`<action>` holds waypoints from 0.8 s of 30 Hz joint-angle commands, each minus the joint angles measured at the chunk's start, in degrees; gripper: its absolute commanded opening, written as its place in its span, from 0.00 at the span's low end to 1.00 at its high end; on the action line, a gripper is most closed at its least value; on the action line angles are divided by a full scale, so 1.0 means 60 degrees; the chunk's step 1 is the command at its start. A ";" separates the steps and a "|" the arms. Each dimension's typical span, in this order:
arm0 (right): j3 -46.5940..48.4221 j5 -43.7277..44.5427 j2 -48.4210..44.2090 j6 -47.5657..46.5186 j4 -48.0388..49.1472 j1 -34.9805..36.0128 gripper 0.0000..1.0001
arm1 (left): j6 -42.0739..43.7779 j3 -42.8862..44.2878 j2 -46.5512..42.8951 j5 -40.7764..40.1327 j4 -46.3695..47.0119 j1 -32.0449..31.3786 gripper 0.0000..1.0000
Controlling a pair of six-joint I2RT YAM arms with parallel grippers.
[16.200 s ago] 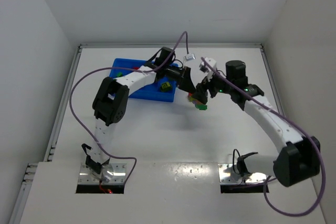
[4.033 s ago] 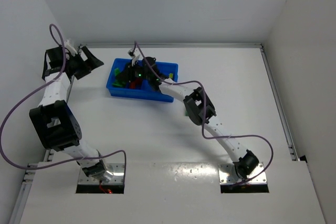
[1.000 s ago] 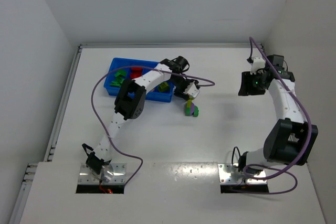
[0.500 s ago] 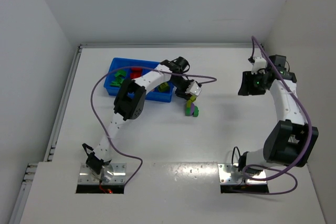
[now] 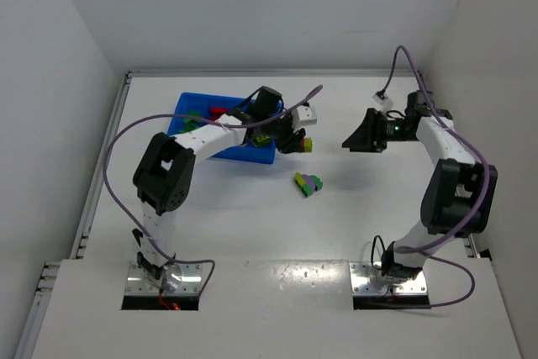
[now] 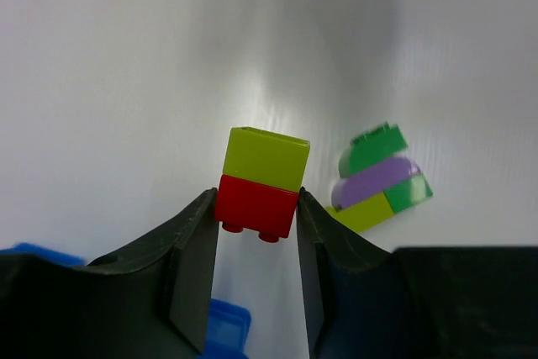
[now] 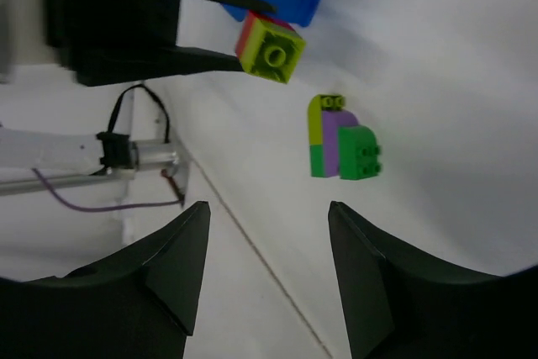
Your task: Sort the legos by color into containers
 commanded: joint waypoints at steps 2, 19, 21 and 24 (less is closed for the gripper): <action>0.0675 -0.1484 0.0866 0.1124 0.0534 0.0718 0.59 | -0.1703 -0.0039 -0.1109 -0.1007 0.2013 -0.0286 0.00; 0.2185 -0.1355 0.1775 0.2007 0.1765 0.2345 0.71 | -0.0782 -0.0229 -0.1928 -0.0717 0.1720 -0.0476 0.00; 0.2272 -0.0915 0.1862 0.1817 0.1575 0.2448 0.71 | -0.0782 -0.0229 -0.1929 -0.0628 0.1720 -0.0476 0.00; 0.2375 -0.0403 0.1966 0.1727 0.1457 0.2537 0.71 | -0.0695 -0.0229 -0.1929 -0.0525 0.1720 -0.0476 0.00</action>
